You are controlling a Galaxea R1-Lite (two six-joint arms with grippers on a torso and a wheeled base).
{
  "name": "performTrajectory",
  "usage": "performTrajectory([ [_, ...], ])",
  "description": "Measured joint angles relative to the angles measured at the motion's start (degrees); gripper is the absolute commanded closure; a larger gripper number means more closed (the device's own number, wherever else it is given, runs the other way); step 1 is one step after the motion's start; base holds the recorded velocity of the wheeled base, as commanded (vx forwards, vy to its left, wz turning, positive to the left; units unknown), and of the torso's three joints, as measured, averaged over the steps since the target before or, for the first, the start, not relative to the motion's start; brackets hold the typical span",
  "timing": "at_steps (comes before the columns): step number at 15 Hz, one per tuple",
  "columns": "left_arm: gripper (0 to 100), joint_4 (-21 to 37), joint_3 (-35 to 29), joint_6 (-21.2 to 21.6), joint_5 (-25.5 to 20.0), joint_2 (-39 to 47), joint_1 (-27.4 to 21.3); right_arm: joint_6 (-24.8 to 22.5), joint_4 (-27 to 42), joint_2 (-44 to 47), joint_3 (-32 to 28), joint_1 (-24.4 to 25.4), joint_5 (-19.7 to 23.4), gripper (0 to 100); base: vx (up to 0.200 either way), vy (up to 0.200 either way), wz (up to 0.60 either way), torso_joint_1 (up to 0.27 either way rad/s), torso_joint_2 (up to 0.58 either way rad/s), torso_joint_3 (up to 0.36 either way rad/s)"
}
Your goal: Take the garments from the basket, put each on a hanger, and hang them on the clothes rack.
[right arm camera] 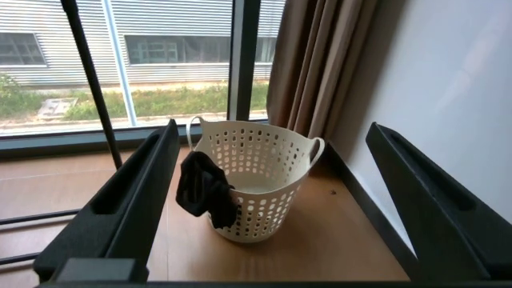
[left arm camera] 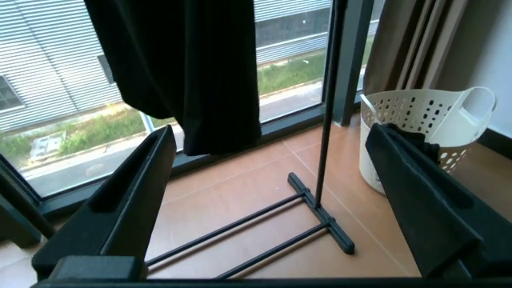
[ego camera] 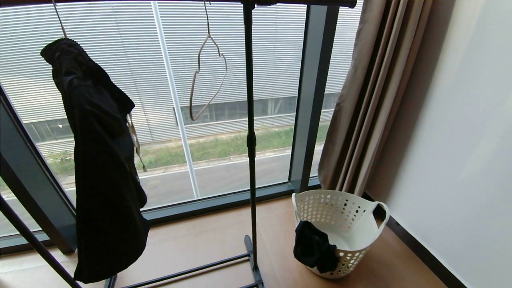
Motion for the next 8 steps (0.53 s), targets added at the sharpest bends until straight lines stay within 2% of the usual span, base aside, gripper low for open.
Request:
performTrajectory([
  [2, 0, -0.04, 0.07, 1.23, 0.05, 0.0, -0.09, -0.01, -0.06, 0.0, 0.0, -0.04, 0.05, 0, 0.0, 0.0, 0.0, -0.004, 0.03, 0.023],
  [3, 0, -0.44, 0.07, 3.63, -0.06, 0.0, 0.09, 0.0, 0.11, 0.0, 0.0, 0.02, 0.0, 0, 0.0, 0.0, 0.0, -0.051, 0.26, 0.188],
  [8, 0, -0.34, 0.11, 3.45, -0.3, 0.0, -0.02, -0.01, 0.11, 0.0, 0.0, -0.02, 0.0, 0, 0.0, 0.0, 0.0, -0.069, 0.38, 0.311],
])
